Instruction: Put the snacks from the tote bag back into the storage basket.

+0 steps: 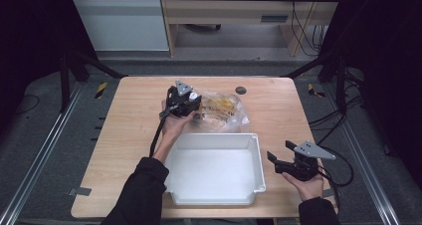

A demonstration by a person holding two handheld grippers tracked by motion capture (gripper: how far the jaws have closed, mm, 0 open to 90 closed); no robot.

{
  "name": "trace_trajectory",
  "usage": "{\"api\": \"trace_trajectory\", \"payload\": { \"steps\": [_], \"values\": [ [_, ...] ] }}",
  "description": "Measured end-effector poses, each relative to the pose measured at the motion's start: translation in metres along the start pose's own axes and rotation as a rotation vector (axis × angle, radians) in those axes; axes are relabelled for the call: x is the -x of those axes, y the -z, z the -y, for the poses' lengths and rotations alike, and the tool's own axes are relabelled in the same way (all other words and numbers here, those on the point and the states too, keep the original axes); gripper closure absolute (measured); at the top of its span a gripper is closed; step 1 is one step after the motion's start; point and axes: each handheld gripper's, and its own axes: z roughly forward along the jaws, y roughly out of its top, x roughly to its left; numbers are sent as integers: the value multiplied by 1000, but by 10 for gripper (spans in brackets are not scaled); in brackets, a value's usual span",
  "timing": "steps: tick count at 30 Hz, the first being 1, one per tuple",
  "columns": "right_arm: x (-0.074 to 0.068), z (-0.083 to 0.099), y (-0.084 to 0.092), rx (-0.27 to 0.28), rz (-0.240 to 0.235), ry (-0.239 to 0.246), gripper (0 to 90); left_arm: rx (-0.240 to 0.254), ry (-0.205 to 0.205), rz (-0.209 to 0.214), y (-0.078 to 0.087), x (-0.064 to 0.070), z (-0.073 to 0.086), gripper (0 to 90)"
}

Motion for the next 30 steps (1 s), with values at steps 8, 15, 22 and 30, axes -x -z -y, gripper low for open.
{"api": "trace_trajectory", "payload": {
  "steps": [8, 15, 22, 30],
  "values": [
    [1, 0, 0, 0, 3, 3, 199, -3, 19, 10, 5, -3, -2, 588],
    [0, 0, 0, 1, 4, 3, 199, 38, 26, 20, 20, -3, -14, 587],
    [0, 0, 1, 3, 4, 2, 199, 72, 31, 22, 34, -2, -26, 588],
    [0, 0, 1, 4, 5, 2, 199, 109, 26, 12, 50, -4, -40, 588]
  ]
}}
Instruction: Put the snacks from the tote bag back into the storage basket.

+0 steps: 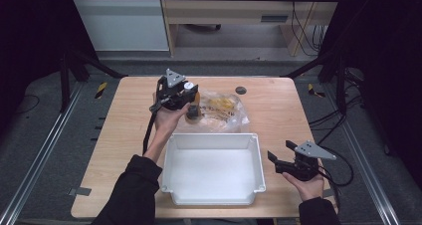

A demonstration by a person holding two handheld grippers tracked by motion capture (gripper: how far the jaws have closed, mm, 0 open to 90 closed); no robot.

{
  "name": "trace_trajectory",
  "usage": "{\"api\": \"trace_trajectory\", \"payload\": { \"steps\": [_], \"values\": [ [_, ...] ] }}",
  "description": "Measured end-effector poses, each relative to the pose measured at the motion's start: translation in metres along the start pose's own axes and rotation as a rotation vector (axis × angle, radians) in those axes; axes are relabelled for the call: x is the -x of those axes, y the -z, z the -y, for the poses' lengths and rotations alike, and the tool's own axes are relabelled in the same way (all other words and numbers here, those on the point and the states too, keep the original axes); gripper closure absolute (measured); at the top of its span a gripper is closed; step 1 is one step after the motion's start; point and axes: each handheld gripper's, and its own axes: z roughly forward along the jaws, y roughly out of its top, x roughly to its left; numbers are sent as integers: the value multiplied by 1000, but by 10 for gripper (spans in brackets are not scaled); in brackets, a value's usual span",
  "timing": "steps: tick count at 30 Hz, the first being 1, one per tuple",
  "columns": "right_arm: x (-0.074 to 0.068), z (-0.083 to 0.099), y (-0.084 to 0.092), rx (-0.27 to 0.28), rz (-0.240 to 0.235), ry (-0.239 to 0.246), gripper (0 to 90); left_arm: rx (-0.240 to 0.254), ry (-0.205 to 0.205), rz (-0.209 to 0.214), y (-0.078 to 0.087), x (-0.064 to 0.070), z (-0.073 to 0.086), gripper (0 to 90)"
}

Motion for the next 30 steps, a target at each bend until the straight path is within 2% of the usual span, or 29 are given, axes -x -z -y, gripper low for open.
{"api": "trace_trajectory", "payload": {
  "steps": [17, 30],
  "values": [
    [0, 0, 0, 2, 0, -4, 199, 59, 9, -16, 32, -9, -26, 588],
    [1, 0, 2, 6, 4, -5, 199, 86, 13, 3, 58, -5, -36, 588]
  ]
}}
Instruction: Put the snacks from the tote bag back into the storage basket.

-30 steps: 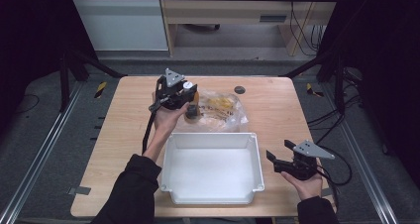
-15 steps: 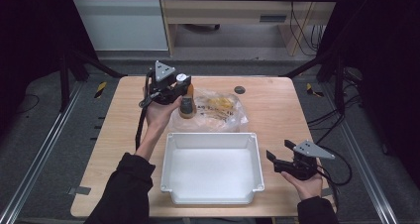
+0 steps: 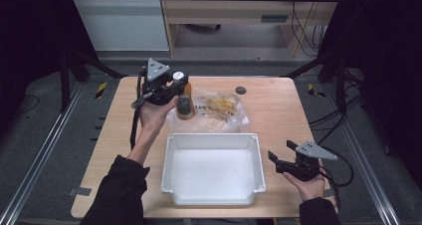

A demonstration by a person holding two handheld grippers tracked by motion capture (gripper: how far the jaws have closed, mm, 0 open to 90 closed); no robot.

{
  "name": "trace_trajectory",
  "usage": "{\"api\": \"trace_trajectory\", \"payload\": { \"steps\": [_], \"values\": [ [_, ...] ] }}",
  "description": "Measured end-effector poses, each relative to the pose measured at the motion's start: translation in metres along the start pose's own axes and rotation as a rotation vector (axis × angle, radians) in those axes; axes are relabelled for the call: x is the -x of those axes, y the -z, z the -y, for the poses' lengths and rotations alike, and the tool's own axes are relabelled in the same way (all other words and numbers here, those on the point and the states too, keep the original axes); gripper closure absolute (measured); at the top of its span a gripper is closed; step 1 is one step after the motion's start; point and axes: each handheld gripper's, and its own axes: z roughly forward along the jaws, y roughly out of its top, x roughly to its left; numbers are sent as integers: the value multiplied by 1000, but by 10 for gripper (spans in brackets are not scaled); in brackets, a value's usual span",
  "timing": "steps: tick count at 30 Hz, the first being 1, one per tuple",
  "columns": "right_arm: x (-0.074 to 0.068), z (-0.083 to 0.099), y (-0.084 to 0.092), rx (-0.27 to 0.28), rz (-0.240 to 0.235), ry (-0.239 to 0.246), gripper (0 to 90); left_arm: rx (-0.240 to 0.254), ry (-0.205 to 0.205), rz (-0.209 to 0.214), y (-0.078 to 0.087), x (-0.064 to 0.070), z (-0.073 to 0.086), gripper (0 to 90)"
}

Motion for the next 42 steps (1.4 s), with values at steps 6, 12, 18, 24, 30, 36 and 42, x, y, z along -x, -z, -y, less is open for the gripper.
{"api": "trace_trajectory", "payload": {
  "steps": [6, 12, 18, 24, 30, 36, 42],
  "values": [
    [0, 0, 1, 1, 3, 0, 199, 8, -8, -2, 15, 4, -3, 588],
    [0, 0, 1, 2, 3, -3, 199, 17, -11, 17, 28, 8, 1, 588],
    [0, 0, 2, 1, 6, 1, 199, 11, -10, 41, 40, 14, 11, 588],
    [0, 0, 2, 2, 6, 4, 199, 13, -5, 65, 49, 20, 24, 588],
    [-1, 1, 2, -1, 6, 1, 198, 5, -13, 82, 57, 26, 41, 588],
    [-1, 1, 2, 1, 6, 1, 198, -20, -7, 99, 61, 28, 60, 589],
    [0, 2, 2, -1, 8, 2, 198, -41, -19, 104, 65, 30, 76, 588]
  ]
}}
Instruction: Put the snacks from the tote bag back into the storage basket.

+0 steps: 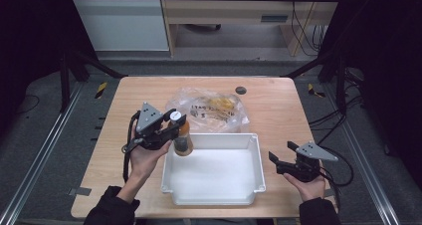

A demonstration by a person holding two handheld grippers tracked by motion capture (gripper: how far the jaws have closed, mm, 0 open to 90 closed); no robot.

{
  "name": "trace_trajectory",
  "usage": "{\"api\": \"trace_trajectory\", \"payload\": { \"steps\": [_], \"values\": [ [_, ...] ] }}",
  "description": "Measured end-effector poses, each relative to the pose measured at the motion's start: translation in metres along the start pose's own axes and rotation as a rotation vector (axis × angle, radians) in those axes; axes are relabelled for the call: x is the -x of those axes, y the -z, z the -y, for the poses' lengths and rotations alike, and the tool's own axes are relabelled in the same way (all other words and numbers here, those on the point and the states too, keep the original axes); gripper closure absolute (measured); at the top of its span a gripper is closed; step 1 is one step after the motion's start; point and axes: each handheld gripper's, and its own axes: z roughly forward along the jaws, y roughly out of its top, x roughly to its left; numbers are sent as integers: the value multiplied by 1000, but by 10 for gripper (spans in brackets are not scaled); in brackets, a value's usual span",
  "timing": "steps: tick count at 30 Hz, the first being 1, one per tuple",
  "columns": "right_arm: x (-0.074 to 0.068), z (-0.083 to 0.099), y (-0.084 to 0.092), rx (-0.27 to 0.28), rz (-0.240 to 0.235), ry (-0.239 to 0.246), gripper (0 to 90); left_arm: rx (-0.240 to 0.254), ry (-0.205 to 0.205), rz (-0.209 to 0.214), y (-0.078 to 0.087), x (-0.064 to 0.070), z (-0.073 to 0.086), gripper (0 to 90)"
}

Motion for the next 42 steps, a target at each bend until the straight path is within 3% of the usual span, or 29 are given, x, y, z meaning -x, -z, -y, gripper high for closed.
{"api": "trace_trajectory", "payload": {
  "steps": [21, 31, 42],
  "values": [
    [-1, 1, 1, -7, -1, -2, 199, -90, -9, 26, -3, 9, 44, 588],
    [-1, 2, 0, -9, -5, 4, 199, -117, -19, 36, -8, 13, 53, 588],
    [-1, 2, 0, -13, -4, 3, 199, -114, -27, 54, -11, 21, 57, 587]
  ]
}}
